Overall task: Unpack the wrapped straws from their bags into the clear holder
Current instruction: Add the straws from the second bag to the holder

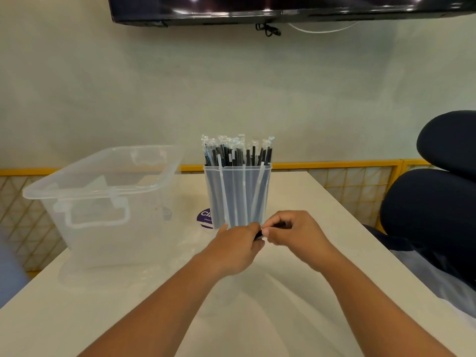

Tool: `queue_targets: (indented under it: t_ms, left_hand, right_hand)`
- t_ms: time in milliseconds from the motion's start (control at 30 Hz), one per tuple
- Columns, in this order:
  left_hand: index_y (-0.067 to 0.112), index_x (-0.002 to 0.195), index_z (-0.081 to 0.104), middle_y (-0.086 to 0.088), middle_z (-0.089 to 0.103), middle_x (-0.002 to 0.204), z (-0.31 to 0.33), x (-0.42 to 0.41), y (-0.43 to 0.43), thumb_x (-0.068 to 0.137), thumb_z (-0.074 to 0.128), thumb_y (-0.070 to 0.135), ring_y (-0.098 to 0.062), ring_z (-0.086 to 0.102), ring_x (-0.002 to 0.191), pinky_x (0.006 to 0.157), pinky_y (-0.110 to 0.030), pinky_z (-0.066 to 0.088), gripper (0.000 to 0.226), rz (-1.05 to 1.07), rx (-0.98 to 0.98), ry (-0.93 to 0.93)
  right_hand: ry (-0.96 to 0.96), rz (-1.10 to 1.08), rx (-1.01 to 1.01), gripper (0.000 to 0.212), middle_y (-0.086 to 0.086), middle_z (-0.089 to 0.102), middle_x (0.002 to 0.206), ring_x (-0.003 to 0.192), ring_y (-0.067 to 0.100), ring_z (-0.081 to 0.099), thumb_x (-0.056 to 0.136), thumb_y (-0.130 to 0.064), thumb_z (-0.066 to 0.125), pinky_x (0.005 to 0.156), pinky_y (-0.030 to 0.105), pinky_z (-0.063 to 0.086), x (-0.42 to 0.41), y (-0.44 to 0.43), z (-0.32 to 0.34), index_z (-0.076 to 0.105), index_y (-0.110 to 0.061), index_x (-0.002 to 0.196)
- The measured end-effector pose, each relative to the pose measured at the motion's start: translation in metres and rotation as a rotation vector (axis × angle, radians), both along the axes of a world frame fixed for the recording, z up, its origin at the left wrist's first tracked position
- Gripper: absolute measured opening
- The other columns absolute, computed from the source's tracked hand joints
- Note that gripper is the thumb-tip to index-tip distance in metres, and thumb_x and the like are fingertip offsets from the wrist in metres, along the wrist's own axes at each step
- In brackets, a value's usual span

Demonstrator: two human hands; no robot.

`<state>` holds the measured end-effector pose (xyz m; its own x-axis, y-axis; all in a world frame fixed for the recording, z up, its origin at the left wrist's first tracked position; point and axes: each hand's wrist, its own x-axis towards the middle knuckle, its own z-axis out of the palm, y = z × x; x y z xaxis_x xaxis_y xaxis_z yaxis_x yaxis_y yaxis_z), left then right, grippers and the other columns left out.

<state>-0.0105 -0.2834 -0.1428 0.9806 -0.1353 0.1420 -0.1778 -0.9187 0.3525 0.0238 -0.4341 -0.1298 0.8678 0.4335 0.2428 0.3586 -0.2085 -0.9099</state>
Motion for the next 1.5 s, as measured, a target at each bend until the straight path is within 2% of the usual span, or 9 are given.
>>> queue_targets:
  t_ms: [133,300,367,500,733,900,1033,1167,1500]
  left_hand:
    - [0.028,0.1,0.048,0.001,0.059,0.091,0.006,-0.006,0.008,0.095,0.045,0.033,-0.023,0.054,0.09,0.079,-0.033,0.044,0.008,0.006,-0.091,-0.078]
    - [0.026,0.09,0.05,0.007,0.051,0.074,0.016,-0.016,0.021,0.095,0.049,0.027,-0.009,0.051,0.065,0.054,-0.02,0.035,0.005,0.053,-0.227,-0.138]
    - [0.024,0.096,0.054,0.007,0.052,0.079,0.019,-0.021,0.027,0.093,0.052,0.025,-0.011,0.052,0.071,0.057,-0.019,0.038,0.004,0.078,-0.279,-0.174]
    - [0.022,0.126,0.051,0.005,0.054,0.11,0.027,-0.028,0.036,0.092,0.056,0.024,-0.009,0.049,0.095,0.075,-0.016,0.037,0.035,0.132,-0.343,-0.235]
    - [0.029,0.146,0.029,0.004,0.032,0.151,0.058,-0.018,0.046,0.094,0.053,0.026,-0.016,0.032,0.137,0.108,-0.032,0.031,0.057,0.202,-0.39,-0.247]
    - [0.027,0.148,0.023,0.003,0.023,0.155,0.086,0.003,0.047,0.095,0.051,0.024,-0.017,0.024,0.142,0.112,-0.032,0.024,0.059,0.159,-0.355,-0.225]
    - [0.023,0.146,0.028,0.001,0.022,0.155,0.097,0.024,0.049,0.096,0.049,0.02,-0.019,0.03,0.139,0.112,-0.031,0.024,0.055,0.143,-0.267,-0.205]
    - [0.025,0.144,0.032,-0.003,0.024,0.153,0.095,0.047,0.052,0.096,0.047,0.019,-0.024,0.026,0.139,0.111,-0.034,0.024,0.051,0.128,-0.124,-0.137]
    - [0.036,0.146,0.024,0.003,0.016,0.156,0.082,0.098,0.056,0.094,0.047,0.036,-0.026,0.016,0.143,0.115,-0.054,0.009,0.057,0.203,0.171,-0.052]
  right_hand:
    - [-0.092,-0.034,-0.064,0.018,0.0,0.064,0.065,0.063,0.011,0.056,0.078,-0.003,0.07,0.068,0.029,0.05,-0.005,-0.005,0.031,0.069,-0.017,0.067]
    - [-0.157,-0.068,-0.068,0.023,0.0,0.062,0.057,0.054,0.006,0.056,0.078,0.0,0.069,0.062,0.02,0.049,-0.01,-0.017,0.075,0.066,-0.018,0.064]
    - [-0.209,-0.084,-0.073,0.02,-0.001,0.062,0.056,0.049,0.001,0.056,0.078,0.0,0.07,0.059,0.015,0.05,-0.014,-0.024,0.096,0.066,-0.015,0.066]
    - [-0.331,-0.102,-0.054,0.015,0.004,0.061,0.061,0.05,0.003,0.057,0.079,0.0,0.068,0.06,0.012,0.052,-0.021,-0.037,0.142,0.066,-0.01,0.07]
    - [-0.52,-0.18,-0.16,0.003,0.003,0.065,0.07,0.063,0.006,0.063,0.081,-0.01,0.068,0.068,0.016,0.056,-0.018,-0.029,0.199,0.067,-0.009,0.079]
    - [-0.66,-0.268,-0.311,0.006,0.005,0.067,0.075,0.069,0.013,0.064,0.082,-0.01,0.066,0.072,0.028,0.056,-0.005,-0.015,0.225,0.068,-0.011,0.077]
    - [-0.727,-0.308,-0.426,0.008,0.0,0.065,0.067,0.059,0.009,0.06,0.079,-0.008,0.063,0.056,0.018,0.049,0.011,-0.002,0.236,0.069,-0.011,0.076]
    - [-0.751,-0.302,-0.526,0.008,0.002,0.067,0.07,0.058,0.003,0.059,0.079,-0.007,0.062,0.057,0.017,0.049,0.032,0.01,0.243,0.07,-0.008,0.08]
    - [-0.563,-0.113,-0.713,0.004,0.008,0.07,0.082,0.066,0.01,0.066,0.081,-0.006,0.066,0.063,0.016,0.055,0.09,0.042,0.238,0.07,-0.005,0.083]
